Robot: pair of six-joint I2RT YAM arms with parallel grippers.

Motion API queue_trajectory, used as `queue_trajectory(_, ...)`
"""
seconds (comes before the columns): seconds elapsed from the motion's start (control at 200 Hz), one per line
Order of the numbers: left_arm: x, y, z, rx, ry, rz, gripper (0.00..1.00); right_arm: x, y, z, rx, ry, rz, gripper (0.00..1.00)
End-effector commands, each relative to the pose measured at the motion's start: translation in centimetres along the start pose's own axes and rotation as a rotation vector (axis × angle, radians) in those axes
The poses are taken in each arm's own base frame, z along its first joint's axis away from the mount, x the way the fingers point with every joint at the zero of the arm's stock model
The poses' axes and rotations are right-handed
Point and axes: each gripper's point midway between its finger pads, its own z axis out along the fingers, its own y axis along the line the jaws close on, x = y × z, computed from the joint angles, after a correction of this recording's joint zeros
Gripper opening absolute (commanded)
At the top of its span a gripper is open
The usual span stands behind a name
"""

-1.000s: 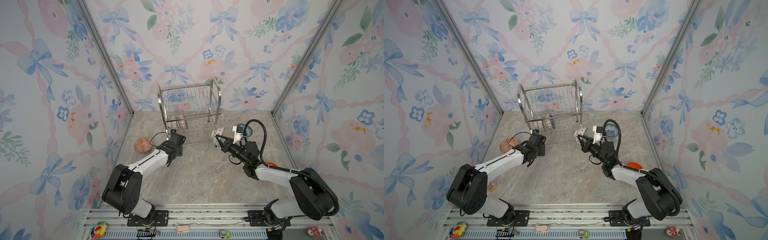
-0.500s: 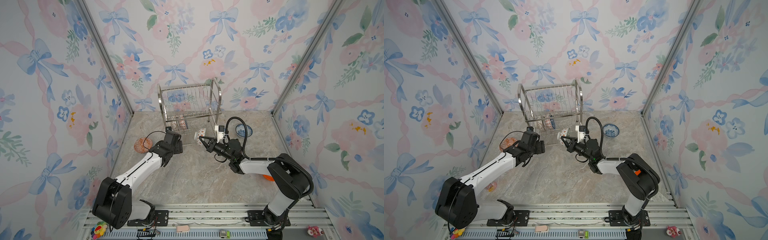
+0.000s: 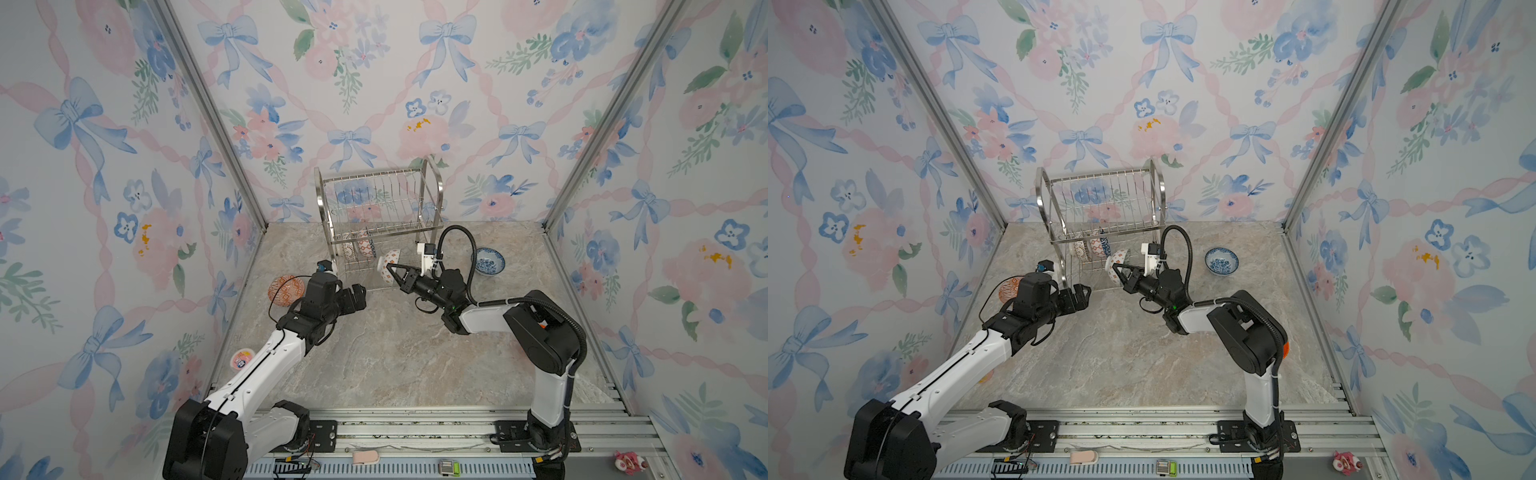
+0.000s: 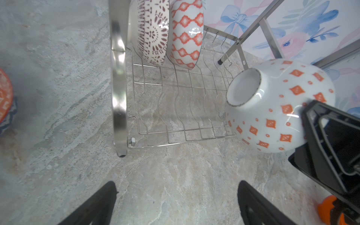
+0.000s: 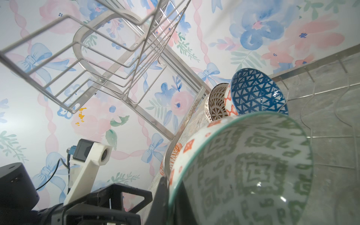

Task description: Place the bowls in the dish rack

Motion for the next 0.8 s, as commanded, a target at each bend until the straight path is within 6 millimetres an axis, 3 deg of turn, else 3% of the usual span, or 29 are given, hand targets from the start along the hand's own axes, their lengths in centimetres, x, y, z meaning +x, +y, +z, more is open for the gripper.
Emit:
queue_trajectory(0.0,-0.4,-1.8,0.6,0.105,-0.010,-0.048,0.98,-2.6,2.0,1.3,-0.082,-0.067,-0.051,0.00)
queue_trajectory(0.36,-1.4,-2.8,3.2,0.143,-0.024,-0.089,0.98,-3.8,-0.7,3.6,-0.021,-0.090,-0.072,0.00)
queue_trajectory(0.61,-1.3,-2.8,5.5,0.149,-0.026,-0.127,0.98,-3.6,-3.1,4.2,0.045,-0.116,-0.063,0.00)
queue_trajectory(0.64,-2.6,-3.6,5.4,0.165,-0.051,-0.124,0.98,-3.6,-3.3,4.2,0.051,-0.122,-0.063,0.00)
queue_trajectory(0.795,-2.9,-3.2,6.7,0.135,-0.062,-0.121,0.98,-4.1,-4.4,4.0,0.086,-0.150,-0.056,0.00)
